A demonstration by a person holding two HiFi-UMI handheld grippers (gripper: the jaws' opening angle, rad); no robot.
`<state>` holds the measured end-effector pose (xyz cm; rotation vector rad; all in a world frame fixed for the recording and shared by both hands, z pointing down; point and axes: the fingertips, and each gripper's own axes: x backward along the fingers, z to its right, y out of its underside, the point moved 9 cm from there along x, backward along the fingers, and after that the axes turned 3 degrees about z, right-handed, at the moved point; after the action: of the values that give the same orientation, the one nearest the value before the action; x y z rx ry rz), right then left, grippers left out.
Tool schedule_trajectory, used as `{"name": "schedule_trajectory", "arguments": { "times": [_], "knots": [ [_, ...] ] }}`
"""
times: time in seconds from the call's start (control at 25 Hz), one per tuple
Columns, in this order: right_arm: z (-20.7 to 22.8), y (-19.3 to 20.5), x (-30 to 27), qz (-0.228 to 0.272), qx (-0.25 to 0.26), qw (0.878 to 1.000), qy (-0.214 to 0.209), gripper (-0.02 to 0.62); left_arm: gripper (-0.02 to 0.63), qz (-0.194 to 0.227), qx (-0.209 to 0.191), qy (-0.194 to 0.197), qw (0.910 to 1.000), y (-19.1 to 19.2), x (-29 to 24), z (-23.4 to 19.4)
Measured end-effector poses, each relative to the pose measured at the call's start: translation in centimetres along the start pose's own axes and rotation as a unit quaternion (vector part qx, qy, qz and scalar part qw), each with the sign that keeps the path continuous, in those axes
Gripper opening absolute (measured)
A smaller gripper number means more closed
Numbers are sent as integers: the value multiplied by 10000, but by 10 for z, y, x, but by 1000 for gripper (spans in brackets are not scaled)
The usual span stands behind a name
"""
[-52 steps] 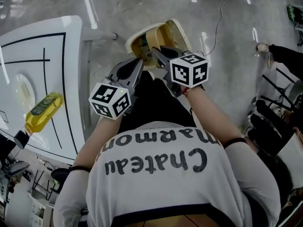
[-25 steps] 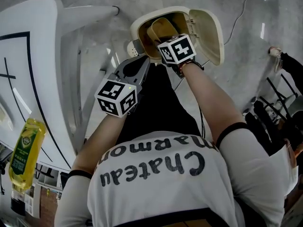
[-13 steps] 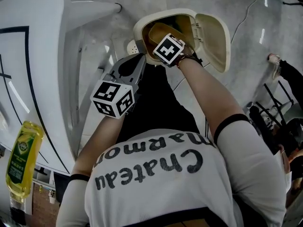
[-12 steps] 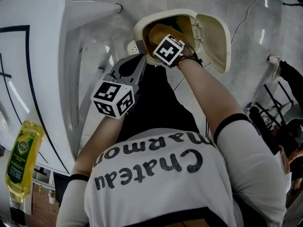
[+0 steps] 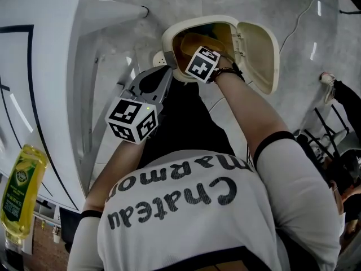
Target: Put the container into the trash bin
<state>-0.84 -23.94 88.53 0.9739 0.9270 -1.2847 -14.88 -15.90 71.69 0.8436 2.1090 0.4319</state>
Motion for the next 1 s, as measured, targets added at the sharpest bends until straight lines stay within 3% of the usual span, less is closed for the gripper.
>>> {"name": "schedule_trajectory", "arguments": {
  "times": [0.28,0.36,0.4,0.68,0.8,0.88,1.0],
  "knots": [
    [3,4,8,191,-185,9992,289,49,23,-201,40,-18,9998,8,6,12],
    [3,6,12,281,-278,9987,334,158,23,-205,88,51,9997,10,8,19],
    [3,6,14,311,-311,9984,368,181,23,-212,89,98,9997,11,8,22],
    [-7,8,55,782,-786,9914,691,181,23,-254,-3,280,9993,6,20,42],
    [-19,10,90,1257,-1415,9798,642,180,23,-138,-101,265,9995,-9,28,54],
    [-31,15,107,1601,-2036,9649,430,165,23,-18,-168,238,9996,-19,32,61],
    [-46,20,134,2132,-2610,9405,434,139,23,228,-339,248,9989,-31,40,70]
  ]
}}
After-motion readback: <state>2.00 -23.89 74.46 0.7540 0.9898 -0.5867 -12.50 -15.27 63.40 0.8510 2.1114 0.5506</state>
